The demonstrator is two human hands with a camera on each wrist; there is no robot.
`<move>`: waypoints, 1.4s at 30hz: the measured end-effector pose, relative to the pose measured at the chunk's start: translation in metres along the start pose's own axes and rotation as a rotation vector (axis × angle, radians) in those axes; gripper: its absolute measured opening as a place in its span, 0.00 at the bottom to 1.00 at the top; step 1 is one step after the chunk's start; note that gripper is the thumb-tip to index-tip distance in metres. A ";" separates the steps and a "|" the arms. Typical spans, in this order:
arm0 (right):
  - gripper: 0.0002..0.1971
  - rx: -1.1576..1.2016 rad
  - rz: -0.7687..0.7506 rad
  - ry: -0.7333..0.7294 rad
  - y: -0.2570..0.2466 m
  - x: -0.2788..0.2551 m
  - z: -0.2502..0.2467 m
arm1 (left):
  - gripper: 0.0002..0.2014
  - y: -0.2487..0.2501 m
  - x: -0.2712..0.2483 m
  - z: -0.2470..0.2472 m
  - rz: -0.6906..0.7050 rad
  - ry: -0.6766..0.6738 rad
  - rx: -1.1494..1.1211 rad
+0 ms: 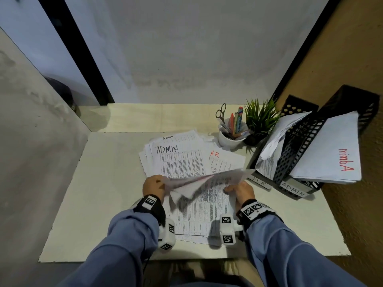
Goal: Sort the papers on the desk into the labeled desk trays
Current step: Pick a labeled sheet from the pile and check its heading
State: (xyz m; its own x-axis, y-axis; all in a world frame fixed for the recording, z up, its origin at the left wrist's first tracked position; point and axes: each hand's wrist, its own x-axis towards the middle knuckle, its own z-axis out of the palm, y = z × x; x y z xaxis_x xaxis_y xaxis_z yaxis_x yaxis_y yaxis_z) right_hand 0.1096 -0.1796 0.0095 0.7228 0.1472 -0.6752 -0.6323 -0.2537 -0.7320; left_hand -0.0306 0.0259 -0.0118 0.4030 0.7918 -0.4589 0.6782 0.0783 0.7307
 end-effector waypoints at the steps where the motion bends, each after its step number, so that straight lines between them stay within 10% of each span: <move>1: 0.13 -0.008 0.014 -0.002 0.001 0.001 0.000 | 0.13 -0.001 0.003 -0.003 0.008 0.090 0.024; 10: 0.12 0.039 0.044 -0.043 0.014 0.010 0.003 | 0.21 0.002 0.011 -0.006 -0.154 0.141 0.042; 21: 0.19 -0.011 0.013 -0.003 0.017 0.015 -0.001 | 0.10 -0.005 0.010 -0.018 0.183 0.119 0.029; 26: 0.11 -0.026 0.032 -0.025 0.019 0.012 -0.002 | 0.26 -0.016 0.012 -0.018 -0.015 -0.046 -0.383; 37: 0.11 -0.047 0.032 -0.006 0.016 0.010 0.000 | 0.29 -0.005 0.000 -0.008 -0.059 -0.204 -0.330; 42: 0.10 -0.073 0.023 -0.017 0.012 0.004 0.005 | 0.11 -0.001 0.008 -0.007 -0.125 -0.203 -0.276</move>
State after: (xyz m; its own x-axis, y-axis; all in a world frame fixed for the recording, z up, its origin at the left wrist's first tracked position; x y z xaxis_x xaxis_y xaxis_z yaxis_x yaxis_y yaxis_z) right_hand 0.1035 -0.1774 -0.0023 0.7030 0.1567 -0.6938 -0.6261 -0.3264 -0.7081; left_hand -0.0322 0.0361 -0.0122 0.4604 0.6314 -0.6240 0.5497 0.3491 0.7589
